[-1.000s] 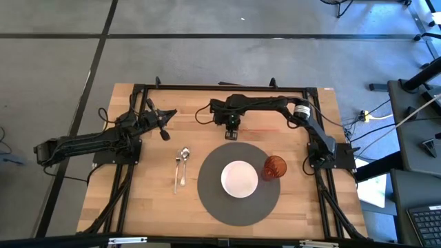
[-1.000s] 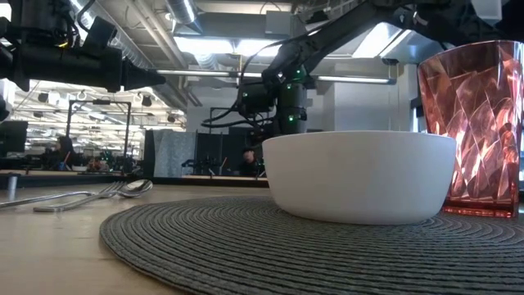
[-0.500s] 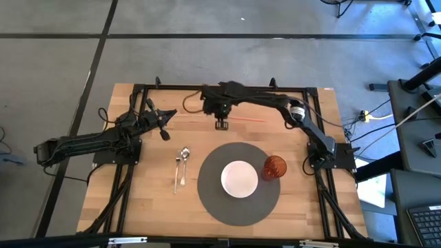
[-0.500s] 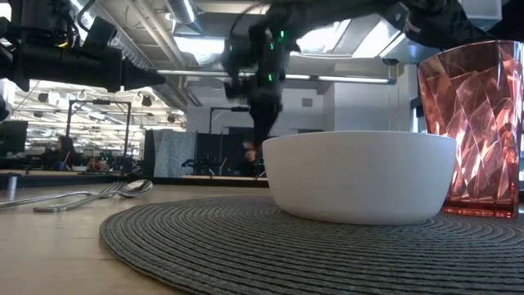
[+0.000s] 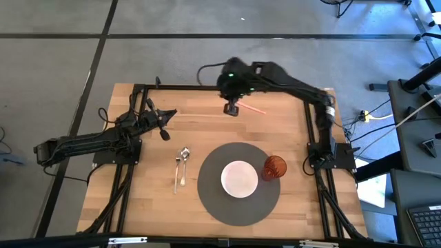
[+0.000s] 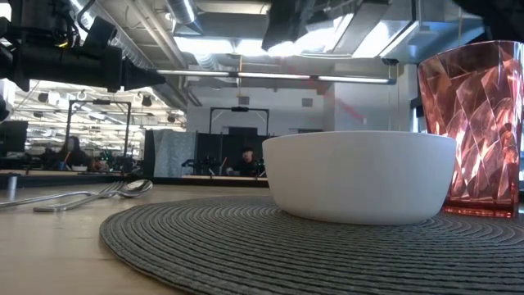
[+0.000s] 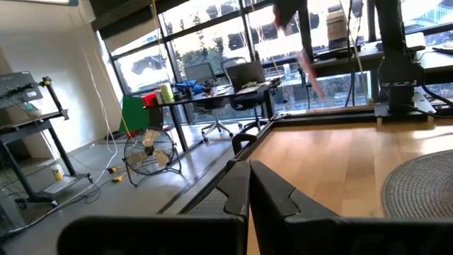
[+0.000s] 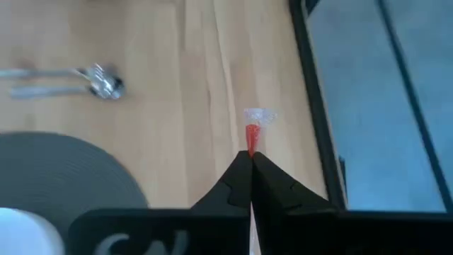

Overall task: Pick & Place Utensil
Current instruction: Put the orange straw into the orange cup

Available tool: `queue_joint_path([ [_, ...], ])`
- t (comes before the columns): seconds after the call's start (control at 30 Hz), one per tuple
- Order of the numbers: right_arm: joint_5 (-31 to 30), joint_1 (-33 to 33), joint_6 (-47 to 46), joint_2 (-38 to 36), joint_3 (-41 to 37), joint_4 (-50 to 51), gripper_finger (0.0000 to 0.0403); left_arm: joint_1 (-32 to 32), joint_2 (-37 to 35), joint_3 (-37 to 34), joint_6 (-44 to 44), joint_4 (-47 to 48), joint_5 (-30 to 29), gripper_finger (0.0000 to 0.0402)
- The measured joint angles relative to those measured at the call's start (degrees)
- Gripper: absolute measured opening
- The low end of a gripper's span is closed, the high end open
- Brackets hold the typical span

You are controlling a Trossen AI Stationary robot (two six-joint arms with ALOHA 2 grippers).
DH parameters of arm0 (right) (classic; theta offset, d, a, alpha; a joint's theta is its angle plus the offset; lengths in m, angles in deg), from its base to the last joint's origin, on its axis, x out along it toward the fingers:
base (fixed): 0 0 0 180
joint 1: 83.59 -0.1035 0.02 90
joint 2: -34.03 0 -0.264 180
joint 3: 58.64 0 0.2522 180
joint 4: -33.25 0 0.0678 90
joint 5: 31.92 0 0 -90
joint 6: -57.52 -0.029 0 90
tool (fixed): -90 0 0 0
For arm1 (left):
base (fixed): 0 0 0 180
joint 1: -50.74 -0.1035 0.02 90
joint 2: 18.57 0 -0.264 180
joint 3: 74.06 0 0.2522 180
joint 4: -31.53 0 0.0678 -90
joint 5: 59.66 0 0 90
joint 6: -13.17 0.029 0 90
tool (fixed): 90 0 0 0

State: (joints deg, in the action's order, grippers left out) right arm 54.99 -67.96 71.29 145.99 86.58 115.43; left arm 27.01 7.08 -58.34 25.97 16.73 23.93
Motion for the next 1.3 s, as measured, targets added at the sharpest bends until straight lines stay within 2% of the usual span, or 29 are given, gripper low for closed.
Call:
queue_joint_path([
  [0.27, -0.6, -6.5, -5.2, -13.5, 0.0, -0.3, 0.0000, 0.0, 0.0, 0.0, 0.7, 0.0, -0.1, 0.0003],
  [0.37, -5.7, -11.3, -7.8, -17.7, -0.3, 0.4, 0.0000, 0.0, 0.0, 0.0, 0.5, 0.0, -0.1, 0.0003],
  [0.5, -14.8, -18.6, -10.7, -23.6, -5.5, -0.1, 0.0000, 0.0, 0.0, 0.0, 0.0, 0.0, -0.1, 0.0003],
  [0.67, -25.3, -26.6, -13.4, -32.7, -18.7, -5.6, 0.0000, 0.0, 0.0, 0.0, -1.1, 0.0, -0.1, 0.0003],
  [0.73, -27.2, -28.2, -13.6, -37.4, -25.3, -9.5, 0.0000, 0.0, 0.0, 0.0, -1.1, 0.0, -0.1, 0.0003],
  [1.03, -25.5, -29.9, -12.0, -57.8, -55.2, -30.8, 0.0000, 0.0, 0.0, 0.0, -0.6, 0.0, -0.2, 0.0003],
  [1.3, -22.2, -29.8, -9.7, -72.9, -73.1, -44.4, 0.0000, 0.0, 0.0, 0.0, -0.6, 0.0, -0.2, 0.0003],
])
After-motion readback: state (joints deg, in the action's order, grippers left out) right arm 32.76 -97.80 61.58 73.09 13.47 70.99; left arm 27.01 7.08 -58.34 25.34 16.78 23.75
